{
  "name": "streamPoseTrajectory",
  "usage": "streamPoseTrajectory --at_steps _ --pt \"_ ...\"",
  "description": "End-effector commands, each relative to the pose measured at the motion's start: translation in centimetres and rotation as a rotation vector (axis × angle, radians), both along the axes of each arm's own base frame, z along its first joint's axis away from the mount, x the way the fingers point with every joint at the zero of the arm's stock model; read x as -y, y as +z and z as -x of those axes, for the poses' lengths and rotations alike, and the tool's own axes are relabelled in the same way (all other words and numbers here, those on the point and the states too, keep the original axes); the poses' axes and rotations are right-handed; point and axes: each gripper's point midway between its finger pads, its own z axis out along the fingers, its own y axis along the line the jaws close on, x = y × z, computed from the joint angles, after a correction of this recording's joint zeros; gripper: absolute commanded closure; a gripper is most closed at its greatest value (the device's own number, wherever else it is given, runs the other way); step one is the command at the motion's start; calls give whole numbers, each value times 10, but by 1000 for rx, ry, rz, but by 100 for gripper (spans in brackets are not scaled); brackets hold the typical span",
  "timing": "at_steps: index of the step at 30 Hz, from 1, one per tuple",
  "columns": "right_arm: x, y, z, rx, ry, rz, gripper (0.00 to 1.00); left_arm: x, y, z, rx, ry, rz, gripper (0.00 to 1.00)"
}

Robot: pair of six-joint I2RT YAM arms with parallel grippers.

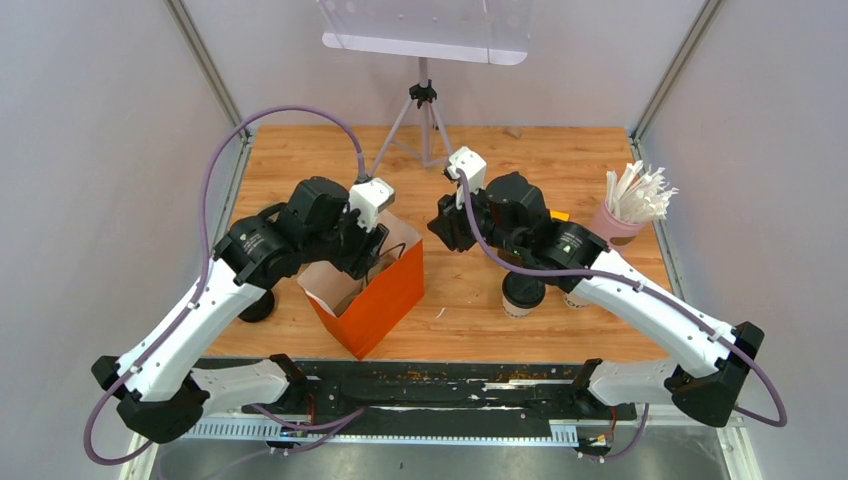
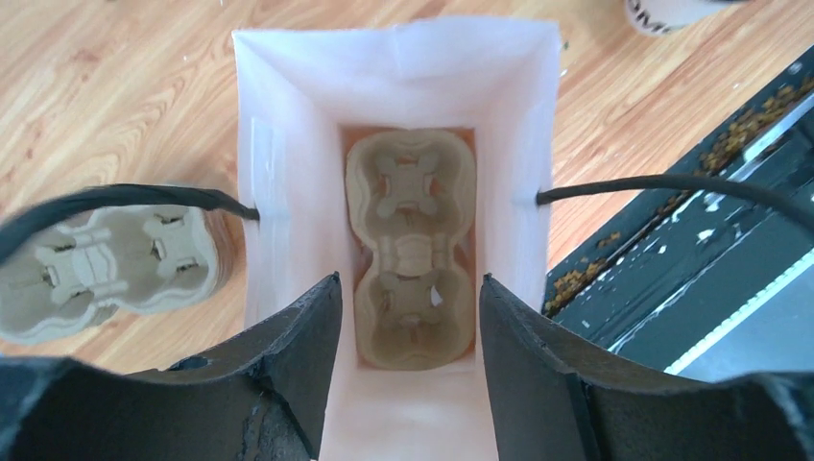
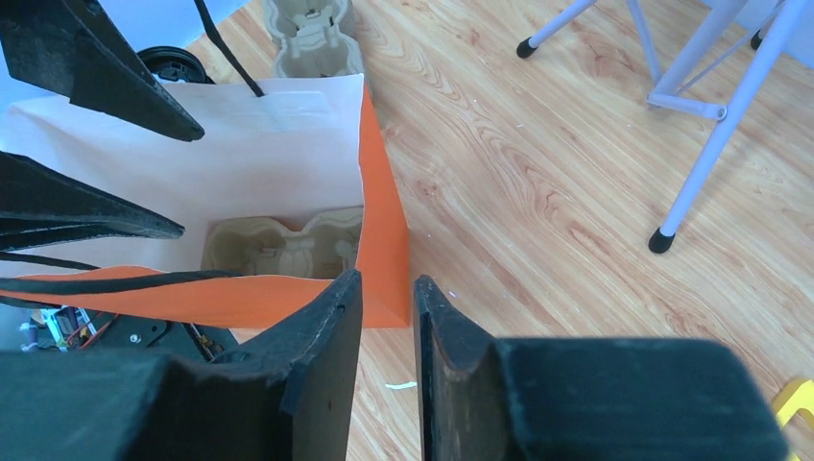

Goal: Pack the takeout coffee

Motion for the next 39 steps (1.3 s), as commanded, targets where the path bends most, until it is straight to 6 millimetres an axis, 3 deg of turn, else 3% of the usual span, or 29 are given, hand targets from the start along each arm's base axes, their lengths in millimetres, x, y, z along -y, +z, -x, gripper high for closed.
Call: streamPoseTrajectory --at_steps 1,5,7,12,15,21,27,31,34,39 --pt "5 19 5 22 2 -56 70 15 48 -2 85 8 171 37" --pt "5 21 14 16 38 -63 58 24 72 3 106 -4 288 22" --pt "8 21 15 21 37 -61 51 21 78 3 115 21 306 2" --pt "13 24 14 36 24 -43 28 3 79 -5 145 155 296 0" --pt "10 27 10 28 12 -37 20 -11 91 -7 175 255 337 0" --pt "-10 34 2 -14 33 -37 24 -48 111 2 239 405 390 0" --pt "-36 38 -9 -28 52 -8 31 -90 95 20 180 544 255 3" --pt "-54 21 -18 -53 64 74 32 -104 77 35 152 565 244 9" --pt "-61 7 -27 -69 65 142 33 -106 63 42 115 592 266 14" --pt "-61 -14 -47 -55 22 263 40 -88 35 53 -29 608 320 22"
